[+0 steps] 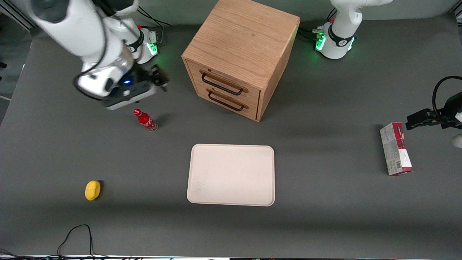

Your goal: Open upper drawer

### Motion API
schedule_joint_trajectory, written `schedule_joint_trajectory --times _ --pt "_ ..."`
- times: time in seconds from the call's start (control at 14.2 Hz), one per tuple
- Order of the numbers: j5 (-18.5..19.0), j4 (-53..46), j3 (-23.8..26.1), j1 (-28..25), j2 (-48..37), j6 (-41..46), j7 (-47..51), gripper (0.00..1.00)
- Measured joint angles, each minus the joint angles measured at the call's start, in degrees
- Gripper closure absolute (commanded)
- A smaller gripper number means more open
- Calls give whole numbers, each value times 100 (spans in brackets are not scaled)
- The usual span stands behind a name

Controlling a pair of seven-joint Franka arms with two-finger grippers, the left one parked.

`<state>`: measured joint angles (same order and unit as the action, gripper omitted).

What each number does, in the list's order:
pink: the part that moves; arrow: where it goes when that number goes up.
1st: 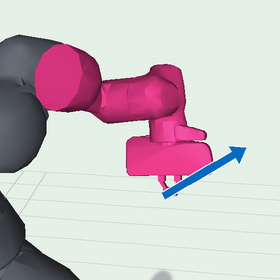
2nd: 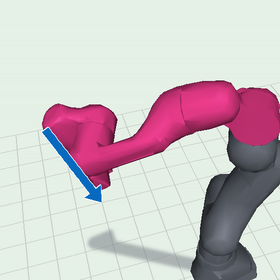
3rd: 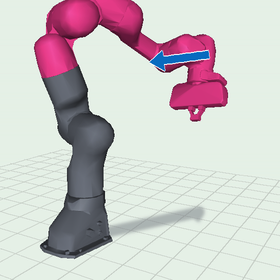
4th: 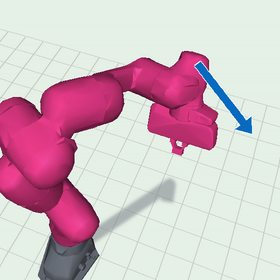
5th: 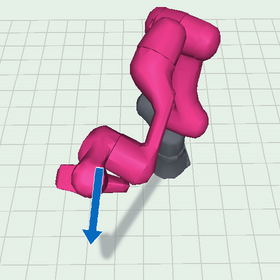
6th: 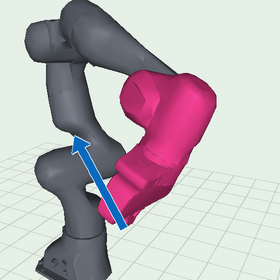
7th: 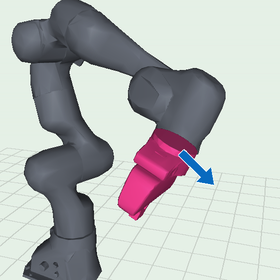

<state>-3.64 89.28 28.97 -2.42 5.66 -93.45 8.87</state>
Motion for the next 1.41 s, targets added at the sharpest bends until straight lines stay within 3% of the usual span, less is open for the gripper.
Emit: schedule_joint_trajectory --times 0.21,0.42,0.77,1.41 --pt "-1 -201 691 -14 301 57 -490 0" --pt "-1 -238 1081 -23 546 139 -1033 0" --pt "0 -65 1114 13 1210 -144 -2372 0" --pt "0 611 1155 -208 1704 -1332 -2547 0"
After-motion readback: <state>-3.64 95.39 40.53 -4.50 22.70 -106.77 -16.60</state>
